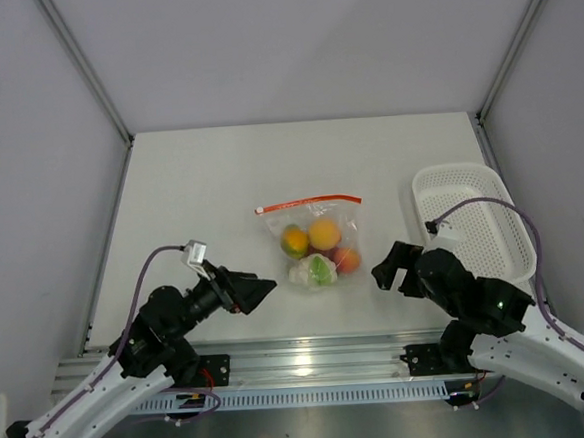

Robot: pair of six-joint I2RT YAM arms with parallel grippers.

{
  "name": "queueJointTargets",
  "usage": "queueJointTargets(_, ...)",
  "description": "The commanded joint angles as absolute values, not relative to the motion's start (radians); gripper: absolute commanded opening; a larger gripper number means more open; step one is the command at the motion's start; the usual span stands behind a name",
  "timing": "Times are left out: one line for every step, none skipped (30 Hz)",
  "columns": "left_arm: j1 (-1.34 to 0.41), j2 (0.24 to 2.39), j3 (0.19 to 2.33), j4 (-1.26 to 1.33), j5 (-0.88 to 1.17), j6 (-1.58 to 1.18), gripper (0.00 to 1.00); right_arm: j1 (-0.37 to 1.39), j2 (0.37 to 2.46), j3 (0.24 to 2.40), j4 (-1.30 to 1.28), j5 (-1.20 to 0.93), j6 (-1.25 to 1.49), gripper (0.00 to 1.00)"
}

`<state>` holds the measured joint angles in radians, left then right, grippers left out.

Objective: Place the food in the zip-top bag and seal the zipper
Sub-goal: Reset both arms

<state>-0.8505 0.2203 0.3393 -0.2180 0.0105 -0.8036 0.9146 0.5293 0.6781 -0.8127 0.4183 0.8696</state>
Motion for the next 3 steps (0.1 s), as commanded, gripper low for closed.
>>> queueJointTargets(-0.848,0.160,0.322,-0.184,0.005,-0.807,0.99,0.966,0.531,0.626,-0.704,0.439,0.937,0.99)
queueJointTargets(-0.848,0.146,0.299,-0.172,0.005,-0.801,0.99,0.979,0.531,0.615,-0.695,0.449,0.936,0.99)
queueJointTargets(-0.848,0.131,0.290,-0.141,0.006,-0.801,0.99,1.004,0.529,0.601,-0.675,0.460,0.933,0.99)
